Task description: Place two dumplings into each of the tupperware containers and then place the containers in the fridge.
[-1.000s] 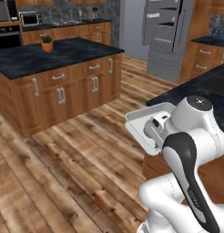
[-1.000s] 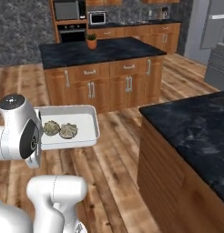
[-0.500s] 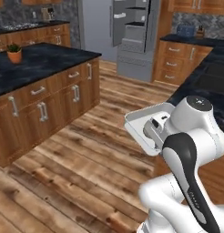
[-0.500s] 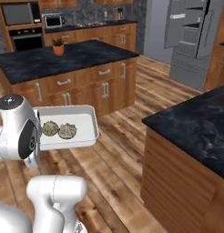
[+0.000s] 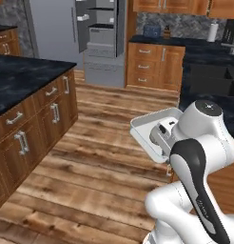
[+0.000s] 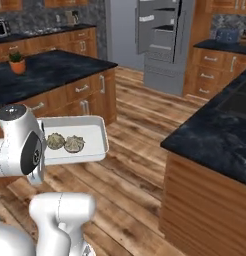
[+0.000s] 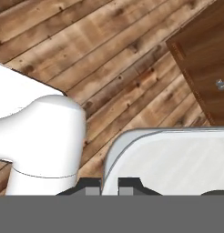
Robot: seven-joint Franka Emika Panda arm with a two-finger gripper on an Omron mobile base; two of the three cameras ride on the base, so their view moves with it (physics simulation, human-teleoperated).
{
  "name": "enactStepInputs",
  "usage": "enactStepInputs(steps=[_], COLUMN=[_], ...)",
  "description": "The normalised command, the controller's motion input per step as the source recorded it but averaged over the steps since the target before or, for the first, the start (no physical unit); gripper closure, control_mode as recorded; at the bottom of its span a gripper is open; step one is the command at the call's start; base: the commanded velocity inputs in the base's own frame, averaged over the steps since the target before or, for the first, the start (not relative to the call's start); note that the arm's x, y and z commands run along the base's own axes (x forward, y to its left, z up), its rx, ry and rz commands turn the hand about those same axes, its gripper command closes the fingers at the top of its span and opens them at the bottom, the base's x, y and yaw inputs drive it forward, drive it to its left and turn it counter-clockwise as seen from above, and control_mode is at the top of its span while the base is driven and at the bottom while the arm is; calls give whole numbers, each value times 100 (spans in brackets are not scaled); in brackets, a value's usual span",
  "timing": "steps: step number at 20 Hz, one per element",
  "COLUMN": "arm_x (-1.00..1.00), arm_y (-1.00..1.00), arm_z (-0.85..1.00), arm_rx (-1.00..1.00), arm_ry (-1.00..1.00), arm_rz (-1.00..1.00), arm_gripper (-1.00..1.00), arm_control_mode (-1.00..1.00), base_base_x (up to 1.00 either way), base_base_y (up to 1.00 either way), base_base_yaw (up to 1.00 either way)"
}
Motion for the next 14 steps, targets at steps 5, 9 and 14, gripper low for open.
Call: enactStepInputs(steps=[5, 9, 14], arm_x=[0, 0, 0], arm_y=[0, 0, 0], arm_z=[0, 0, 0], arm_rx=[0, 0, 0], arm_ry=[0, 0, 0], arm_rz=[0, 0, 0], arm_gripper=[100, 100, 100], arm_control_mode=[100, 100, 100], base_base_x=[100, 100, 100], base_base_y=[100, 87, 60], base_base_yaw=[-42, -35, -29])
